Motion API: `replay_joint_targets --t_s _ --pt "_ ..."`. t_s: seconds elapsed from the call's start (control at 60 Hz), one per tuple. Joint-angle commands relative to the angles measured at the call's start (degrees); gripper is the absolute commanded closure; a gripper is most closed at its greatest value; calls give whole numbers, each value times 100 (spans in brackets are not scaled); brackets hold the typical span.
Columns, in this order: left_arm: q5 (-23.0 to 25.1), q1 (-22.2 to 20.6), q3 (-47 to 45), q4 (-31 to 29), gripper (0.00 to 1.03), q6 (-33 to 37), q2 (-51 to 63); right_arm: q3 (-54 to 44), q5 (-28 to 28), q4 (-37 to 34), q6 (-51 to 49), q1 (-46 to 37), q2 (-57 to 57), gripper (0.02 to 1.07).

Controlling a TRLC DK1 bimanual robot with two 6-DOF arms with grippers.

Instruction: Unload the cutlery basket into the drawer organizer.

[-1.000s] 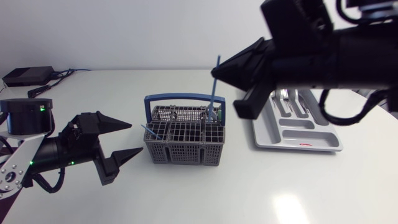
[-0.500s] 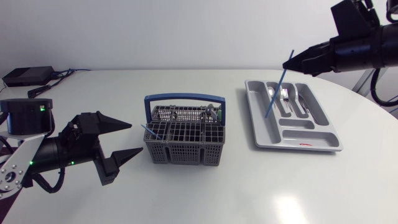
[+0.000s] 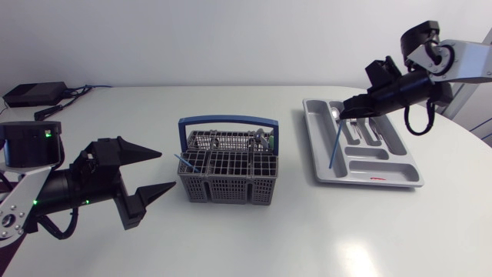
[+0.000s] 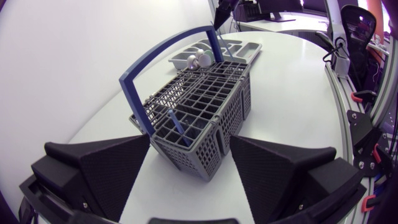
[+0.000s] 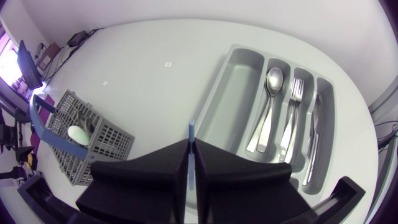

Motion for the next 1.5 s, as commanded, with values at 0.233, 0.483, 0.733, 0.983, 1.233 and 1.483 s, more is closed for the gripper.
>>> replay_joint_targets --t_s 0.233,0.483,0.733,0.983,1.233,1.483 --pt "35 -115 65 -34 6 -46 -26 996 272 105 392 61 1325 98" --pt "35 -141 109 -25 6 -81 53 1347 633 316 533 246 1835 27" --pt "44 -88 135 10 6 -160 124 538 694 913 524 342 763 7" --pt "71 -71 267 529 12 -467 730 -683 703 1283 225 553 -389 7" --pt "238 17 540 1267 40 -977 1354 -1483 712 1546 190 826 -1048 7" --pt "457 8 654 1417 64 -1012 1671 -1799 721 1634 190 1010 -1311 7"
